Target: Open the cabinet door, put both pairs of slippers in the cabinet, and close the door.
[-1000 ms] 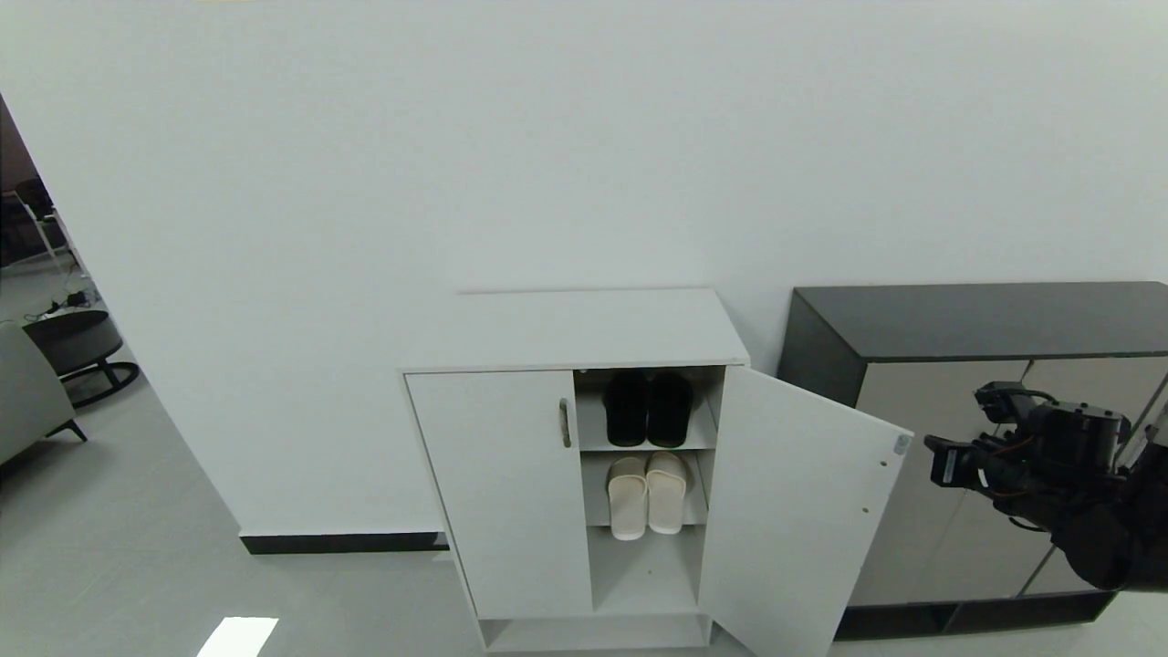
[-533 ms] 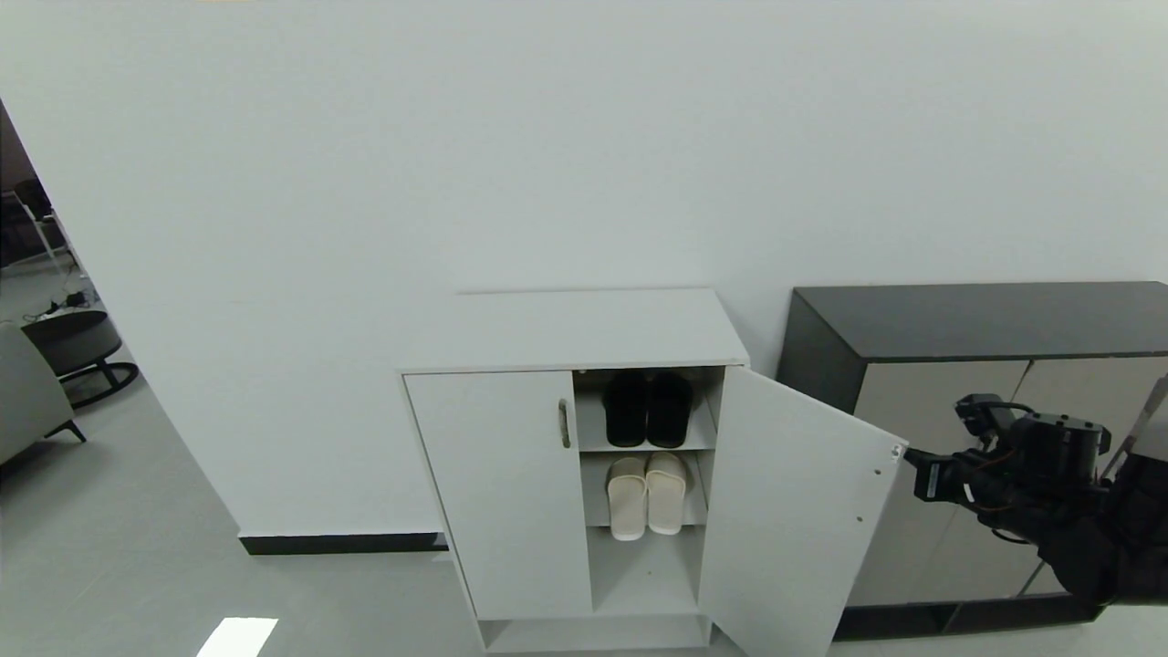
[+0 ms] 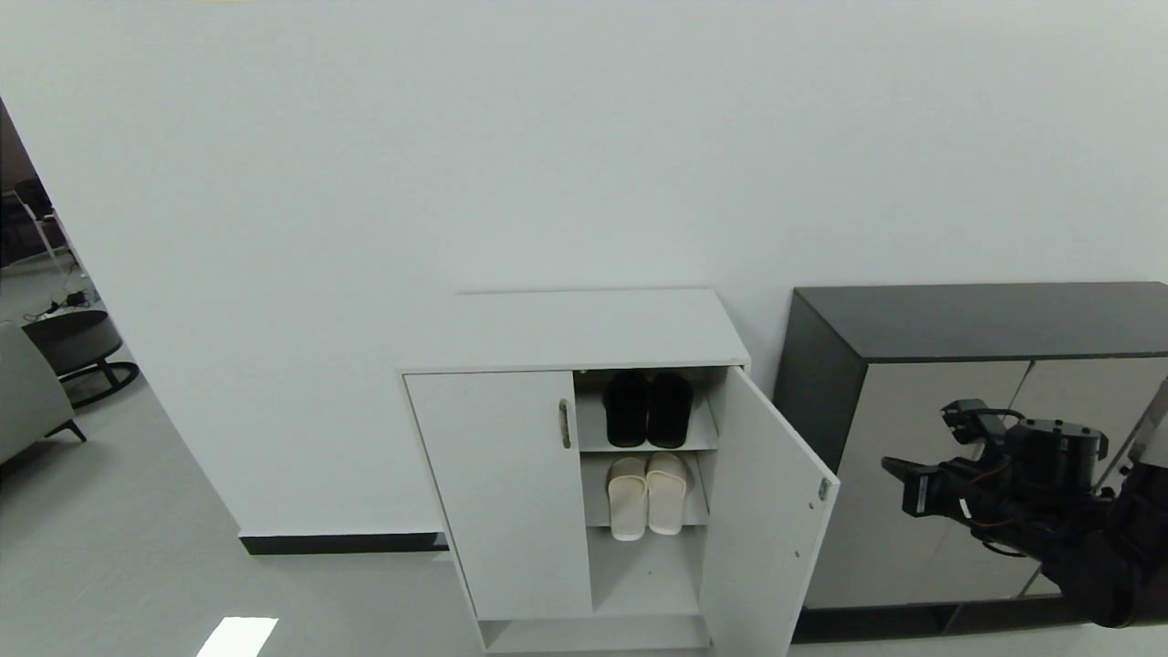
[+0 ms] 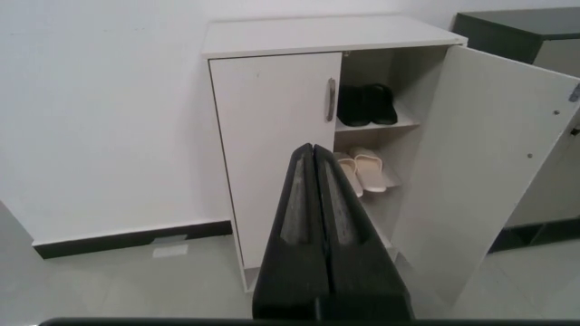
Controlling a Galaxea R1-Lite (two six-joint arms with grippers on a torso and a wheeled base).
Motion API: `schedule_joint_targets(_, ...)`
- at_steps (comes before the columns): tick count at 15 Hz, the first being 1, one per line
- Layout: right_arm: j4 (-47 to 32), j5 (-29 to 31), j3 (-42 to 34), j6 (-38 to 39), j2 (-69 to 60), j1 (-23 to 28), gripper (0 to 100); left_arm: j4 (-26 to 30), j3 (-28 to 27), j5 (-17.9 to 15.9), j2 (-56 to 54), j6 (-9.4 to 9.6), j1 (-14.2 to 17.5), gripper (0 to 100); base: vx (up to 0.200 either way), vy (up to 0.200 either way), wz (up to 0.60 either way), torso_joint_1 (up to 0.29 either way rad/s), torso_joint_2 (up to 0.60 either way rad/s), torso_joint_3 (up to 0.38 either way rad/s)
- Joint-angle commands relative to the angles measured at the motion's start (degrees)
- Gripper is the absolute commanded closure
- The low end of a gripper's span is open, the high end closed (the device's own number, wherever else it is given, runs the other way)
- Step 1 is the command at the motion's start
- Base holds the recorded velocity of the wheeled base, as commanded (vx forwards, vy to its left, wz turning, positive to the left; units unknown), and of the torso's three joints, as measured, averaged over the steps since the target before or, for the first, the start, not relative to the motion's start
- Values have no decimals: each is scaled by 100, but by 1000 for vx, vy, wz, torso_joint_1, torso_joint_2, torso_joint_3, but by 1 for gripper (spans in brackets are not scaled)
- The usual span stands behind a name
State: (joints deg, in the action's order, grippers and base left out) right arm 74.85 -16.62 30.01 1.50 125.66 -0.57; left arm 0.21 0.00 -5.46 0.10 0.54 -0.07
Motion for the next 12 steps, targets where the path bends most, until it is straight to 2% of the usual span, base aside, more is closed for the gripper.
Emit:
schedule_joint_targets(1,-23,123,-75,-1,90,-461,100,6,0,1,8,-1,-1,100,0,0,0,0,0,0)
schedule_joint_targets(3,-32,581,40,202,240,-1076,100,-3,0,1,8,-1,-1,100,0,0,0,0,0,0)
schedule_joint_targets(6,-58,704,567,439,618,-1859,100,6,0,1,8,-1,-1,100,0,0,0,0,0,0)
schedule_joint_targets(9,-805,1108,1349,439,705,-2430,100,-3,0,1,8,-1,-1,100,0,0,0,0,0,0)
schedule_joint_targets(12,-814,1117,1499,597,653,-2764,100,-3,0,1,8,-1,-1,100,0,0,0,0,0,0)
